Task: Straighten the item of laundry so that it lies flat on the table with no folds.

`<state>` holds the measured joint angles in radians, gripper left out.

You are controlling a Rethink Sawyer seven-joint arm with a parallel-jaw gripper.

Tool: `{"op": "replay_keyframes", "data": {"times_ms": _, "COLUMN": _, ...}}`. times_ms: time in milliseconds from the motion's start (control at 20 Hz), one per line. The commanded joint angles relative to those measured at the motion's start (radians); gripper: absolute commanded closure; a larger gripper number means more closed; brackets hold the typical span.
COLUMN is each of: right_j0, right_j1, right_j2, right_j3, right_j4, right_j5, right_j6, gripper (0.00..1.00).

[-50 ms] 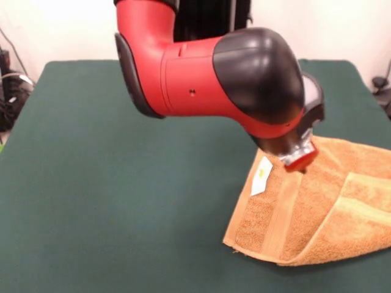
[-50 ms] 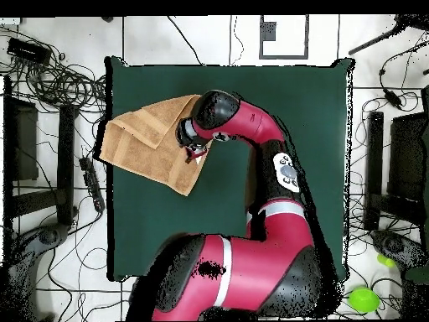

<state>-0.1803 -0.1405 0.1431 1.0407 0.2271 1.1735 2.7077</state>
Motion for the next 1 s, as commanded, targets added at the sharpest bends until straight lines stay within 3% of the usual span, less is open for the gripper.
{"op": "replay_keyframes", "data": {"times_ms": 50, "right_j0": 0.006, "right_j1": 0.031, "right_j2": 0.162, "right_j3": 0.146, "right_j4": 0.088, "right_j5": -0.086, "right_j6": -0.022, "gripper": 0.0}}
{"op": "replay_keyframes", "data": {"times_ms": 250, "right_j0": 0.033, "right_j1": 0.071, "right_j2": 0.109, "right_j3": 0.083, "right_j4": 0.043, "right_j5": -0.014, "right_j6": 0.004, "gripper": 0.0}}
{"op": "replay_keyframes", "data": {"times_ms": 450, "right_j0": 0.079, "right_j1": 0.149, "right_j2": 0.009, "right_j3": -0.047, "right_j4": -0.084, "right_j5": 0.139, "right_j6": 0.005, "gripper": 0.0}}
{"op": "replay_keyframes", "data": {"times_ms": 650, "right_j0": 0.102, "right_j1": 0.209, "right_j2": -0.056, "right_j3": -0.12, "right_j4": -0.157, "right_j5": 0.157, "right_j6": 0.021, "gripper": 0.0}}
{"op": "replay_keyframes", "data": {"times_ms": 850, "right_j0": 0.128, "right_j1": 0.28, "right_j2": -0.108, "right_j3": -0.233, "right_j4": -0.275, "right_j5": 0.176, "right_j6": -0.086, "gripper": 0.0}}
{"op": "replay_keyframes", "data": {"times_ms": 1000, "right_j0": 0.157, "right_j1": 0.319, "right_j2": -0.149, "right_j3": -0.315, "right_j4": -0.343, "right_j5": 0.184, "right_j6": -0.096, "gripper": 0.0}}
